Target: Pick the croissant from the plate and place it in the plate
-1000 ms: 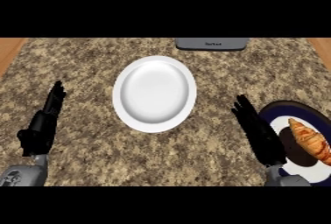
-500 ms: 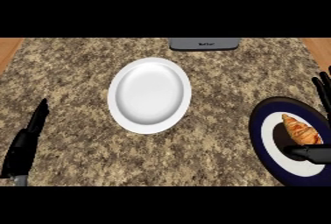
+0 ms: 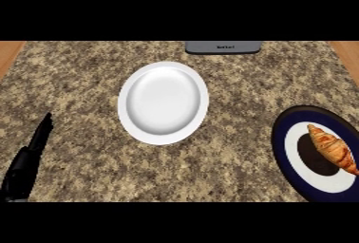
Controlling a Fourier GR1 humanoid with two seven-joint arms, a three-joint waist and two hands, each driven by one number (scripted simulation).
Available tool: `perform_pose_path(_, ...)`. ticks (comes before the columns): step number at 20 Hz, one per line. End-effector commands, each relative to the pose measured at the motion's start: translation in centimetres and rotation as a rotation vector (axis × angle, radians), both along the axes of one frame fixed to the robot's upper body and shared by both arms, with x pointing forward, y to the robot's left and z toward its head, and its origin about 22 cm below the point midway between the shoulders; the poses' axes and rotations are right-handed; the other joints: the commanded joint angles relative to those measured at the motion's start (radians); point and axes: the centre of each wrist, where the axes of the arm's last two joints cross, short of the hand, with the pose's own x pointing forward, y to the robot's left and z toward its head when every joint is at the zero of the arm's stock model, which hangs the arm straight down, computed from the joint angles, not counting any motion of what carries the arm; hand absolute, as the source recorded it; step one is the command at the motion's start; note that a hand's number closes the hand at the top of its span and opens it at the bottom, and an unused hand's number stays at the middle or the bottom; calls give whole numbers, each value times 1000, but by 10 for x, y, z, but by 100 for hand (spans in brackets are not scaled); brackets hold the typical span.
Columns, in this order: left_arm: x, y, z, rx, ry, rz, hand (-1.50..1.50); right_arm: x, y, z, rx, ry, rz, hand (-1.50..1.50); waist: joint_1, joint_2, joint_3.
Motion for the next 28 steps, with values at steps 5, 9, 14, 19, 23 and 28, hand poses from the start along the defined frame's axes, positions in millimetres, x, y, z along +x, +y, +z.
perform_pose_path(5, 2, 0, 2, -3, -1, 3, 0, -16, -32, 39, -474, 221, -21, -150, 10, 4, -1)
perform_pose_path(9, 6, 2, 18, -1, -4, -12, 0, -8, -22, 63, -601, 294, -67, -150, 14, 3, -1)
perform_pose_path(14, 6, -3, 7, 10, -11, -17, 0, 17, -22, 75, -737, 432, -96, -150, 25, 6, -1)
perform_pose_path(19, 7, -4, -4, 9, -17, -20, 0, 38, -14, 65, -835, 552, -51, -150, 26, 7, -1)
perform_pose_path(23, 1, -12, 11, 0, 7, -40, 0, 51, 0, 56, -933, 597, -44, -150, 28, 5, 0)
perform_pose_path(28, 2, -17, -2, -7, -6, -17, 0, 66, -5, 38, -1090, 669, -15, -150, 27, 6, 0)
